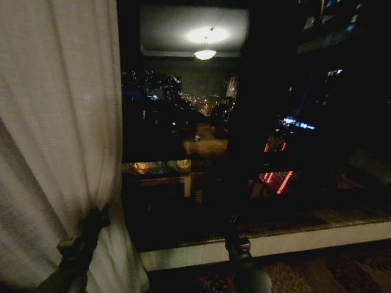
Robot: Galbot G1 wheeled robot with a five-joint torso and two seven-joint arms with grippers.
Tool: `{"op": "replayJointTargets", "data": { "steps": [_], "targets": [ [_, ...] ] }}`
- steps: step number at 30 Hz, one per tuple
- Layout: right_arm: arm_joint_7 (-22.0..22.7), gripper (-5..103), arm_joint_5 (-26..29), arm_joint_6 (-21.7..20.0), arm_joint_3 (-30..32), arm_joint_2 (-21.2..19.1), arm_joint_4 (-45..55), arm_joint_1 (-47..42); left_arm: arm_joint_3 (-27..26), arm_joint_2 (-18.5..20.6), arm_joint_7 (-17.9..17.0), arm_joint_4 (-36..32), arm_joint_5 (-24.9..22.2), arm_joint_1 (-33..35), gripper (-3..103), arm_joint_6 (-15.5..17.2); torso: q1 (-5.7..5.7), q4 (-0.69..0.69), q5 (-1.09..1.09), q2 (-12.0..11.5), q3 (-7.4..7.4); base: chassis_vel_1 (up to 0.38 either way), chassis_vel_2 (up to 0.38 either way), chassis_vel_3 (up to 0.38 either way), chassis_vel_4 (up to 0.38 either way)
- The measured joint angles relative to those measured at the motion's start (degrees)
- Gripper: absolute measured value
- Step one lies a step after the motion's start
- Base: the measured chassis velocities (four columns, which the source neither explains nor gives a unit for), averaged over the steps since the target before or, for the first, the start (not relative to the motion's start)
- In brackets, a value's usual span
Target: Open the curtains by pulling them apart, changing their state from closed to fully open.
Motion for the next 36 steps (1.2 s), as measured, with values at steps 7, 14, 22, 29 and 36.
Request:
{"op": "replayJointTargets", "data": {
  "steps": [7,14,22,29,36],
  "targets": [
    [-0.75,100,1.27,0.81,0.78,-0.55,-1.4,0.45,-7.79,1.23,-3.61,2.6,-2.7,-0.05,1,-0.32,0.0,-0.01,0.02,-0.01,0.0,0.0,0.0,0.0,0.0],
    [-1.48,100,2.58,1.65,1.18,-0.84,-3.56,2.09,-21.37,3.2,-11.01,9.76,-5.0,0.51,1,-0.94,0.0,0.01,0.0,0.0,0.0,0.0,0.0,0.0,0.0],
    [-2.02,100,2.81,2.56,1.23,-0.59,-5.24,2.68,-27.39,4.79,-19.62,14.63,-3.3,0.43,1,0.56,0.0,0.01,0.01,0.0,0.0,0.0,0.0,0.0,0.0],
    [-2.2,100,2.8,3.02,1.27,-0.28,-6.02,2.59,-24.9,5.39,-23.56,14.39,-0.16,-1.37,3,3.34,0.0,0.0,0.01,0.0,0.0,0.0,0.0,0.0,0.0],
    [-2.2,100,2.65,3.02,1.37,0.15,-6.03,2.65,-20.07,3.06,-16.07,8.7,-0.55,-0.54,24,2.15,0.0,-0.02,0.03,-0.01,0.0,0.0,0.0,0.0,0.0]
  ]
}}
